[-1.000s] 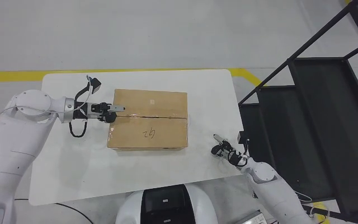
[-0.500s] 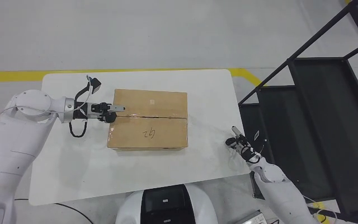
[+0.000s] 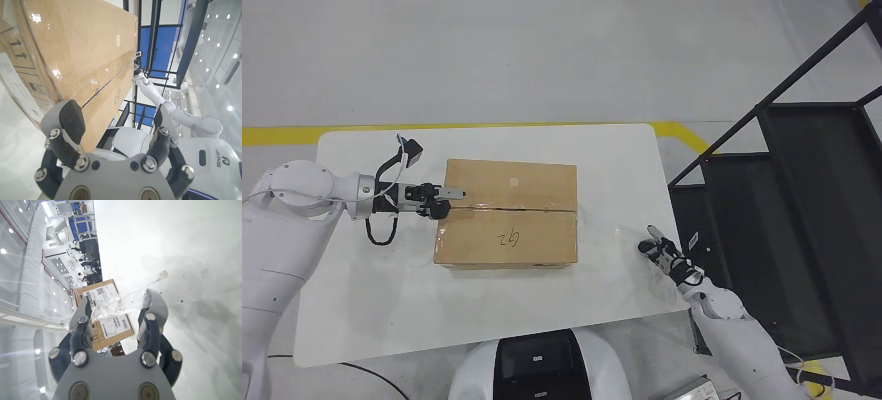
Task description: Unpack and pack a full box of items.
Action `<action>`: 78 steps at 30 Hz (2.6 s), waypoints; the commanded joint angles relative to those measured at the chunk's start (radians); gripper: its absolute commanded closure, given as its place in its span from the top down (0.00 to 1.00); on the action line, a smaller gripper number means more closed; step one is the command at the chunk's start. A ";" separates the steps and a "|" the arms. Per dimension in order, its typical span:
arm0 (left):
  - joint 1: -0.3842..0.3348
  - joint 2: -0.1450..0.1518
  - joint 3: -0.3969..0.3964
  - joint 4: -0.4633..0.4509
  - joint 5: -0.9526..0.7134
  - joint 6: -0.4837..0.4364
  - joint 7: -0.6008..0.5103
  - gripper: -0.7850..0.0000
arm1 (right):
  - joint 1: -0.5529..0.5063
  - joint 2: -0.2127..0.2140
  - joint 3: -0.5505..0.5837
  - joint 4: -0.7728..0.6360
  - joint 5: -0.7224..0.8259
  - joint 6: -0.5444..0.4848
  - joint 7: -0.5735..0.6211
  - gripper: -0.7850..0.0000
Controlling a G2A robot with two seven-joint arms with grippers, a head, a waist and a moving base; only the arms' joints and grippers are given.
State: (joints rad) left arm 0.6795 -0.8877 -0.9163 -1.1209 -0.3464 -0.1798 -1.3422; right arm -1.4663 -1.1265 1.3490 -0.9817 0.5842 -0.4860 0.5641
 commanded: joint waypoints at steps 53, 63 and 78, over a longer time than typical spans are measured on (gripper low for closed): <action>0.066 0.014 -0.054 -0.094 0.046 0.048 0.074 1.00 | 0.292 -0.081 -0.229 -0.456 0.101 -0.124 0.212 0.00; 0.088 0.024 -0.143 -0.029 -0.037 0.090 0.165 1.00 | 0.383 -0.108 -0.294 -0.397 0.032 -0.144 0.190 0.00; -0.007 -0.056 0.019 0.114 -0.070 0.155 0.131 1.00 | 0.382 -0.112 -0.289 -0.389 0.023 -0.162 0.178 0.00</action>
State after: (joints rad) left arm 0.6829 -0.9358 -0.9141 -1.0166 -0.4136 -0.0230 -1.2062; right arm -1.0839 -1.2388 1.0597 -1.3707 0.6067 -0.6478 0.7425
